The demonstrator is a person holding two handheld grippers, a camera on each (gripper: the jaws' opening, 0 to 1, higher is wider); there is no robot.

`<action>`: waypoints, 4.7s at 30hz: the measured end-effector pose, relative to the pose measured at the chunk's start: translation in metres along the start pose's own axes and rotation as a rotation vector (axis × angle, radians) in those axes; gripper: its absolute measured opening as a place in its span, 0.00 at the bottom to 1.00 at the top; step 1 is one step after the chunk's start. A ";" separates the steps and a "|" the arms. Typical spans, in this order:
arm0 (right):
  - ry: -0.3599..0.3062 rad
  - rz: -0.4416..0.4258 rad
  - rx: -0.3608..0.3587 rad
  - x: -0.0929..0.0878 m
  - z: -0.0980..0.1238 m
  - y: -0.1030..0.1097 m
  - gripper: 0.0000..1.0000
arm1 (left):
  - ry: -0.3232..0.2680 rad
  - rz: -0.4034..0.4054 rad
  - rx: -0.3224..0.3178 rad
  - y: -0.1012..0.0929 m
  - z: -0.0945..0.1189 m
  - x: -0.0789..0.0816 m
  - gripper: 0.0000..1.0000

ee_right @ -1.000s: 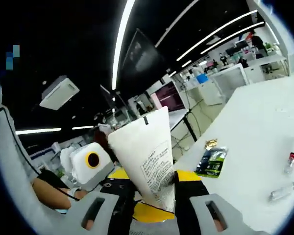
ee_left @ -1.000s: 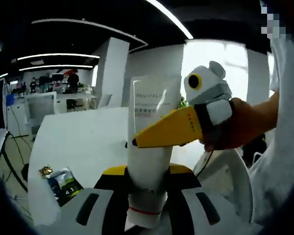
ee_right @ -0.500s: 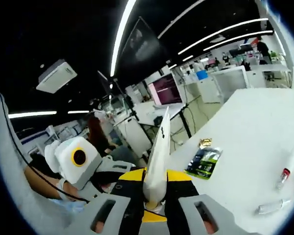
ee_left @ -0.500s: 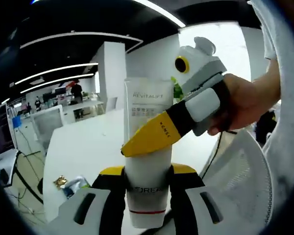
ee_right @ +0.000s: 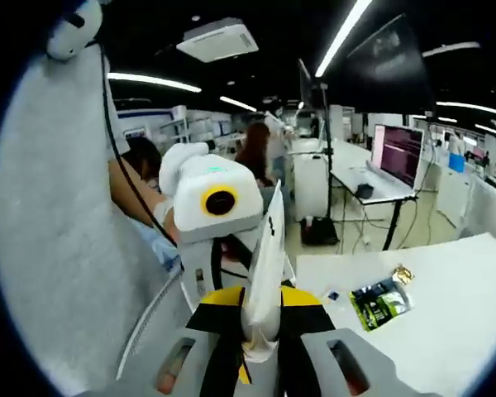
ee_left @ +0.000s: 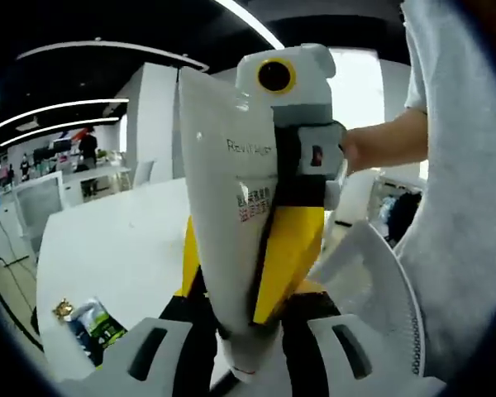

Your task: Arrange the skincare products in the storage area until every visible bottle or jar stands upright without overlapping.

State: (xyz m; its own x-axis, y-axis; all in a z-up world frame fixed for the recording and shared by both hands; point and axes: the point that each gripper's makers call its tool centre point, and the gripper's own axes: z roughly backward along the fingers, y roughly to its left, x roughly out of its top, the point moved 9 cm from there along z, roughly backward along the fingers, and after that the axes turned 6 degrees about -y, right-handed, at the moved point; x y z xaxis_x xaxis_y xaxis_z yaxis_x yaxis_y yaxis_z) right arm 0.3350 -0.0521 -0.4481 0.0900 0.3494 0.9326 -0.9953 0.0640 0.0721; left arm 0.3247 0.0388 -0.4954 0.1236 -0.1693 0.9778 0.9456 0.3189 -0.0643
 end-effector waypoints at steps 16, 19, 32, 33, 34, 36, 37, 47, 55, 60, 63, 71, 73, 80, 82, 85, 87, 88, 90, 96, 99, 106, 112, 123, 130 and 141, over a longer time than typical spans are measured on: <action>-0.204 -0.315 -0.295 -0.013 0.000 -0.014 0.20 | 0.009 0.137 0.196 0.020 0.005 0.001 0.20; -0.220 -0.379 -0.386 -0.013 -0.006 -0.014 0.23 | 0.014 0.163 0.266 0.027 0.007 -0.001 0.19; -0.242 -0.578 -0.618 -0.018 -0.021 -0.014 0.29 | 0.137 0.125 0.381 0.033 0.003 -0.015 0.18; -0.250 -0.594 -0.626 -0.018 -0.022 -0.014 0.30 | 0.155 0.114 0.381 0.033 0.003 -0.017 0.18; -0.266 -0.608 -0.631 -0.018 -0.023 -0.015 0.32 | 0.191 0.082 0.379 0.032 0.003 -0.020 0.18; -0.316 -0.664 -0.646 -0.016 -0.024 -0.017 0.36 | 0.228 0.044 0.371 0.029 0.001 -0.023 0.17; -0.316 -0.655 -0.648 -0.016 -0.023 -0.019 0.37 | 0.226 0.040 0.368 0.027 0.000 -0.023 0.17; -0.270 -0.559 -0.624 -0.014 -0.022 -0.018 0.33 | 0.191 0.094 0.347 0.027 0.001 -0.022 0.19; -0.259 -0.484 -0.608 -0.008 -0.020 -0.018 0.32 | 0.151 0.002 0.386 0.031 0.003 -0.017 0.21; -0.277 -0.509 -0.615 -0.001 -0.027 -0.021 0.35 | 0.121 0.093 0.404 0.034 0.009 -0.014 0.16; -0.277 -0.499 -0.624 0.003 -0.031 -0.023 0.35 | 0.112 0.125 0.401 0.038 0.012 -0.014 0.16; -0.283 -0.405 -0.332 0.006 -0.003 -0.023 0.29 | 0.039 0.190 0.236 0.024 0.009 -0.005 0.16; -0.209 -0.318 -0.248 0.009 0.009 -0.022 0.26 | 0.059 0.159 0.212 0.019 0.007 -0.006 0.16; 0.013 -0.099 -0.085 0.017 0.038 -0.020 0.16 | 0.122 0.071 0.147 0.007 0.000 -0.011 0.16; 0.098 -0.055 -0.004 0.015 0.038 -0.015 0.16 | 0.144 0.050 0.122 0.002 -0.002 -0.013 0.16; 0.180 0.008 0.066 0.013 0.035 -0.010 0.13 | 0.201 -0.019 0.064 -0.009 -0.007 -0.018 0.16; 0.232 0.037 0.117 0.012 0.030 -0.005 0.12 | 0.212 -0.039 0.041 -0.013 -0.009 -0.019 0.16; 0.265 0.051 0.129 0.011 0.029 -0.004 0.11 | 0.212 -0.045 0.036 -0.014 -0.010 -0.019 0.16; 0.333 0.104 0.160 0.007 0.025 -0.001 0.08 | 0.211 -0.049 0.038 -0.013 -0.009 -0.019 0.16; 0.355 0.133 0.138 0.004 0.021 -0.001 0.08 | 0.236 -0.059 0.045 -0.011 -0.010 -0.022 0.16; 0.396 0.155 0.150 -0.001 0.020 0.004 0.06 | 0.259 -0.089 0.027 -0.015 -0.012 -0.024 0.16; 0.385 0.133 0.123 -0.006 0.024 0.005 0.00 | 0.277 -0.099 -0.009 -0.016 -0.016 -0.027 0.20; 0.380 0.149 0.093 -0.008 0.028 0.004 0.00 | 0.257 -0.125 0.002 -0.015 -0.019 -0.027 0.22; 0.414 0.154 0.055 -0.006 0.033 -0.013 0.00 | 0.230 -0.080 0.100 0.000 -0.020 -0.027 0.27; 0.426 0.120 0.001 -0.010 0.039 -0.027 0.00 | 0.238 -0.096 0.225 0.015 -0.017 -0.029 0.43; 0.435 0.021 -0.148 -0.013 0.046 -0.066 0.00 | 0.259 -0.140 0.288 0.021 -0.013 -0.030 0.39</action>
State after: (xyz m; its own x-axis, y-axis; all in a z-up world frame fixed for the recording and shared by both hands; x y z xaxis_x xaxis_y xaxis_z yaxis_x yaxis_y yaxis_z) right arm 0.3984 -0.1044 -0.4490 0.1077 0.7102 0.6957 -0.9843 0.1746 -0.0259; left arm 0.3452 0.0386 -0.5285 0.1061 -0.4472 0.8881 0.8406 0.5175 0.1601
